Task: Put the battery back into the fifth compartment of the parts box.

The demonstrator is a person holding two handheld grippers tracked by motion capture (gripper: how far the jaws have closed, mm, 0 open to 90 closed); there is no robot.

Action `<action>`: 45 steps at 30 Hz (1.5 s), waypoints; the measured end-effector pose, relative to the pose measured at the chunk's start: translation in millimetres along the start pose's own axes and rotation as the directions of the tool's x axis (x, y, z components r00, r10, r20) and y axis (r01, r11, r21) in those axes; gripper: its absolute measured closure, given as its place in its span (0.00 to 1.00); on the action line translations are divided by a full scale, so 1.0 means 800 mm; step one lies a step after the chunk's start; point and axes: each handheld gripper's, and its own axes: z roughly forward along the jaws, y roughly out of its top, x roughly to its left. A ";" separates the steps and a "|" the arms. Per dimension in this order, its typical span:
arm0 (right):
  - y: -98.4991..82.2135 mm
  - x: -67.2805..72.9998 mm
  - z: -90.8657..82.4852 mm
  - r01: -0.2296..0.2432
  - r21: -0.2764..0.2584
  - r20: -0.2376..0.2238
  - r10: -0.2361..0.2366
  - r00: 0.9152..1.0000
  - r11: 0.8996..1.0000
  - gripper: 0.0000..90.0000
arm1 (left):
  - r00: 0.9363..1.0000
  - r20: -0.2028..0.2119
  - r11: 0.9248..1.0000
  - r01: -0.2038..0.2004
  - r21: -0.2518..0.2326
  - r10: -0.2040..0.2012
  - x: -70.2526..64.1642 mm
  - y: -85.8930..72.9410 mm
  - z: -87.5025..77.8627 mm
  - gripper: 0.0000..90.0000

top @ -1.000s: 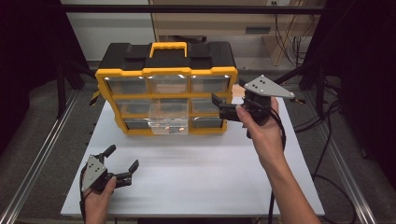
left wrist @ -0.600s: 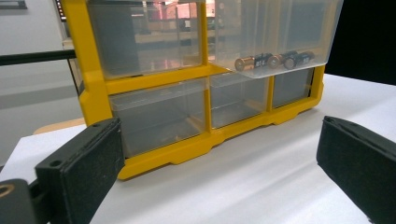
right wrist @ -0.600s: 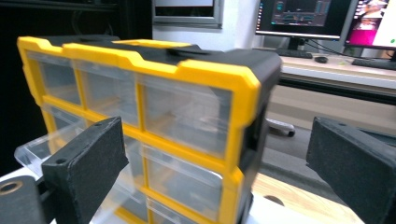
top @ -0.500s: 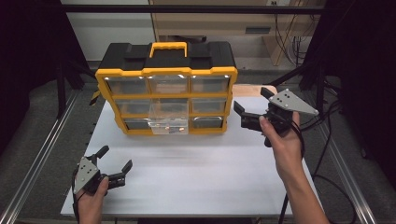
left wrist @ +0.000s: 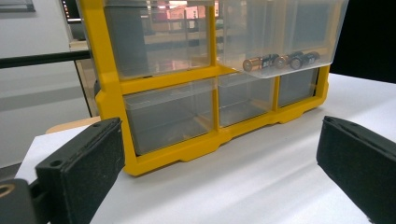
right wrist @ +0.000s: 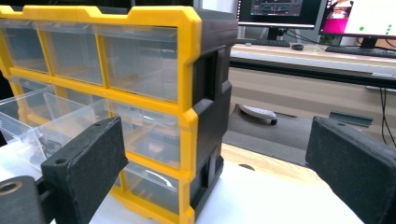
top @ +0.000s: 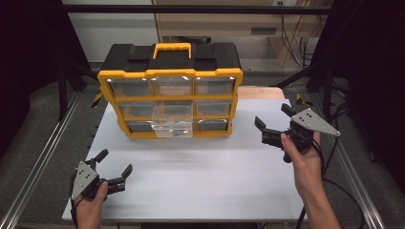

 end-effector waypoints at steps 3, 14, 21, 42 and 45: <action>-0.007 -0.004 -0.006 -0.004 -0.002 0.007 0.004 1.000 1.000 0.06 | 1.000 0.002 1.000 -0.003 0.002 0.003 0.000 0.000 0.001 0.01; -0.035 -0.009 -0.020 0.017 0.006 0.019 -0.017 1.000 1.000 0.06 | 1.000 0.001 1.000 -0.006 0.002 0.006 0.002 0.000 -0.002 0.01; -0.052 -0.007 -0.025 0.022 0.012 0.019 -0.022 1.000 1.000 0.05 | 1.000 -0.008 1.000 0.003 -0.003 -0.003 0.007 -0.001 -0.005 0.01; -0.104 -0.017 -0.044 -0.010 0.032 0.035 0.009 0.999 0.999 0.06 | 1.000 -0.007 1.000 0.007 -0.006 -0.007 0.009 -0.002 -0.005 0.01; -0.111 -0.017 -0.045 -0.010 0.038 0.034 0.008 0.999 0.999 0.06 | 1.000 -0.007 1.000 0.012 -0.009 -0.012 0.010 -0.003 -0.005 0.01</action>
